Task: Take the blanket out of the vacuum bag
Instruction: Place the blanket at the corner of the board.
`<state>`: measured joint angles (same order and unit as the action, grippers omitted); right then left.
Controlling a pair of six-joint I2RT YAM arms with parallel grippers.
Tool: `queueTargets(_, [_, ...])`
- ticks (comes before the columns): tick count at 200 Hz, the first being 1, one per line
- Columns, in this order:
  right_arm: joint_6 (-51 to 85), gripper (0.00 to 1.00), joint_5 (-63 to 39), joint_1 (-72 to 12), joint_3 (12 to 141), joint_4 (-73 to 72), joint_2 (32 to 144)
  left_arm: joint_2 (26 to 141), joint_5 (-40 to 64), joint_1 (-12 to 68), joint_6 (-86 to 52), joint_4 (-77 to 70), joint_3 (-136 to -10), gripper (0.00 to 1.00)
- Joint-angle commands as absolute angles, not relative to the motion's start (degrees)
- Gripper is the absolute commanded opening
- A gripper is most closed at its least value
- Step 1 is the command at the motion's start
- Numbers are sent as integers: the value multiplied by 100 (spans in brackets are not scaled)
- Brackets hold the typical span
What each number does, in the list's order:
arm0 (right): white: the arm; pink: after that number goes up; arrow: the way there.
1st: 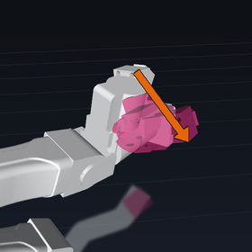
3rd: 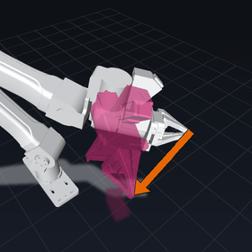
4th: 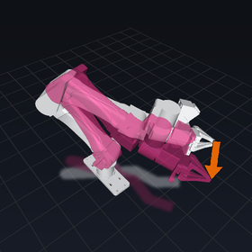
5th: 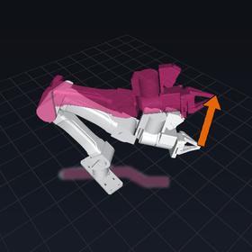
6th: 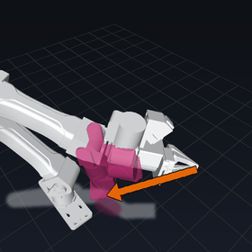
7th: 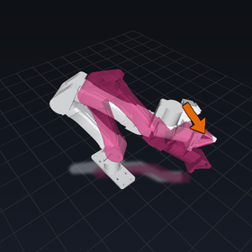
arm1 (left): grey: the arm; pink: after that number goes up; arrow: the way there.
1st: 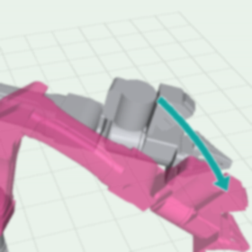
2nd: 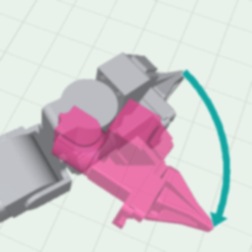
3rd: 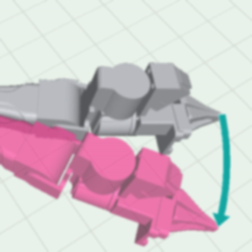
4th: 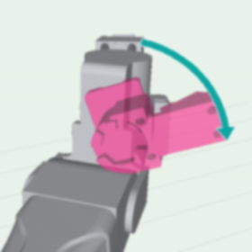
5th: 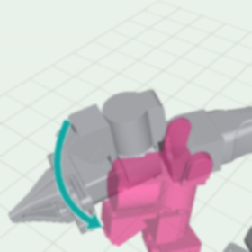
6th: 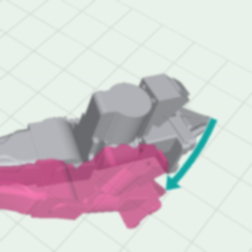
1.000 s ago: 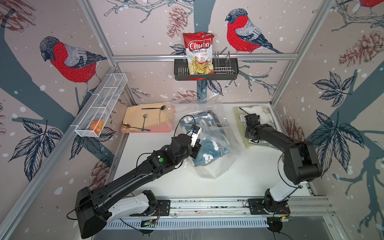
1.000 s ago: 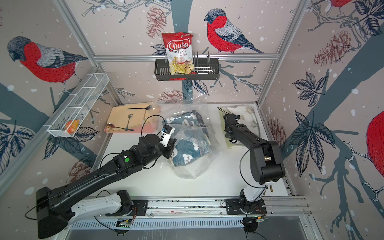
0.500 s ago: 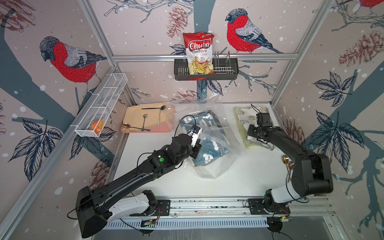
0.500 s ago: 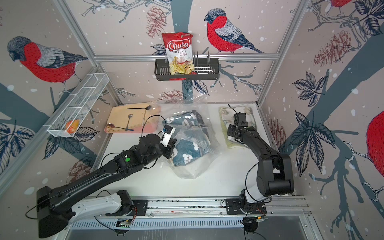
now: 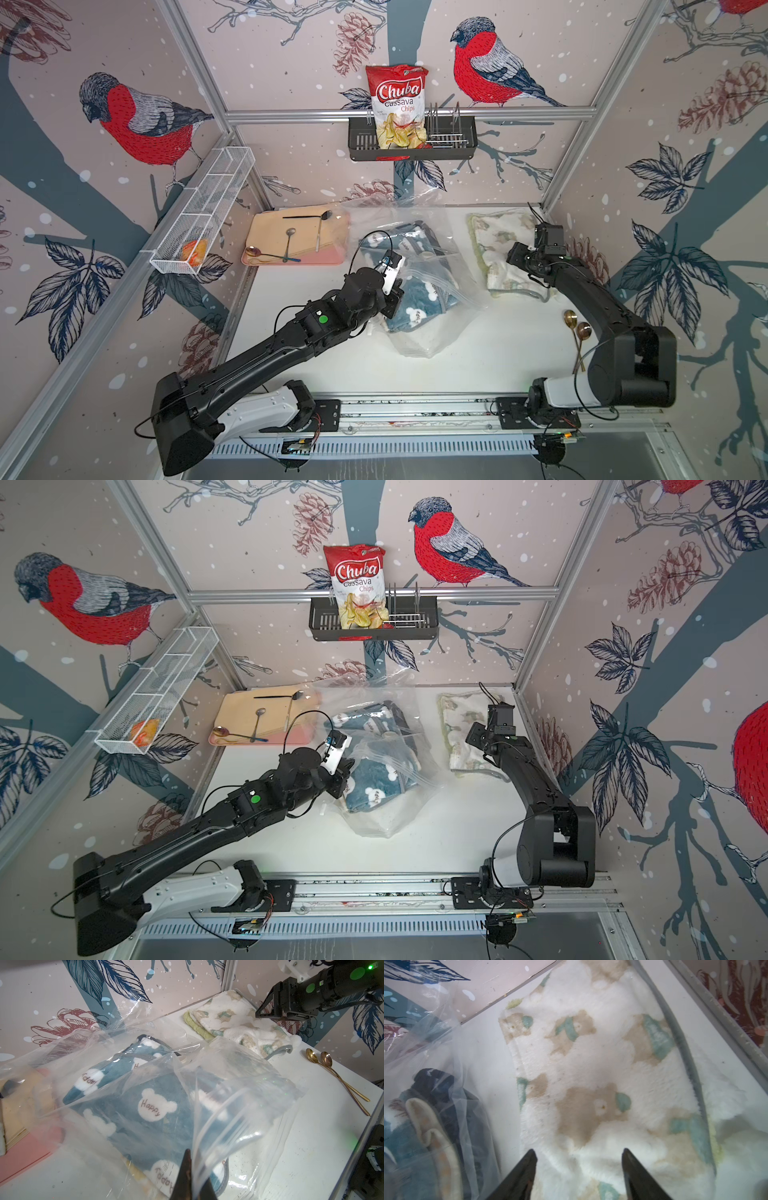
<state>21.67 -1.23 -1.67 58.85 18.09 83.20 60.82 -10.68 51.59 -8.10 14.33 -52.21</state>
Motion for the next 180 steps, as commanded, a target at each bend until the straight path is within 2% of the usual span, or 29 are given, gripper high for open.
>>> queueTargets(1, [2329, 28, -539, -326, 6261, 1613, 8830, 6108, -1020, 5157, -789, 1273, -5260, 0])
queueTargets(12, [2329, 21, -639, -454, 6362, 1571, 9208, 6102, -1046, 5159, -782, 1283, -5264, 0])
queueTargets(41, [2379, 21, -571, -569, 6453, 1433, 10076, 6047, -1120, 5155, -778, 1257, -5225, 0])
queueTargets(67, [2410, 36, -92, -613, 6612, 1511, 10223, 6088, -1134, 5159, -765, 1246, -5221, 0])
queueTargets(85, [2430, 54, 363, -787, 6884, 1580, 10067, 6117, -1143, 5159, -756, 1255, -5229, 0])
queueTargets(111, [2433, 68, 870, -1064, 7506, 1603, 10165, 6095, -1233, 5164, -738, 1232, -5203, 0])
queueTargets(139, [2243, 76, 1005, -1152, 8821, 2030, 11195, 6086, -1267, 5159, -730, 1215, -5186, 0])
queueTargets(158, [2135, 77, 1330, -1173, 9990, 2651, 12135, 6098, -1275, 5159, -729, 1211, -5177, 0])
queueTargets(180, [2029, 76, 1573, -1173, 10682, 2796, 12784, 6123, -1300, 5159, -717, 1204, -5158, 0])
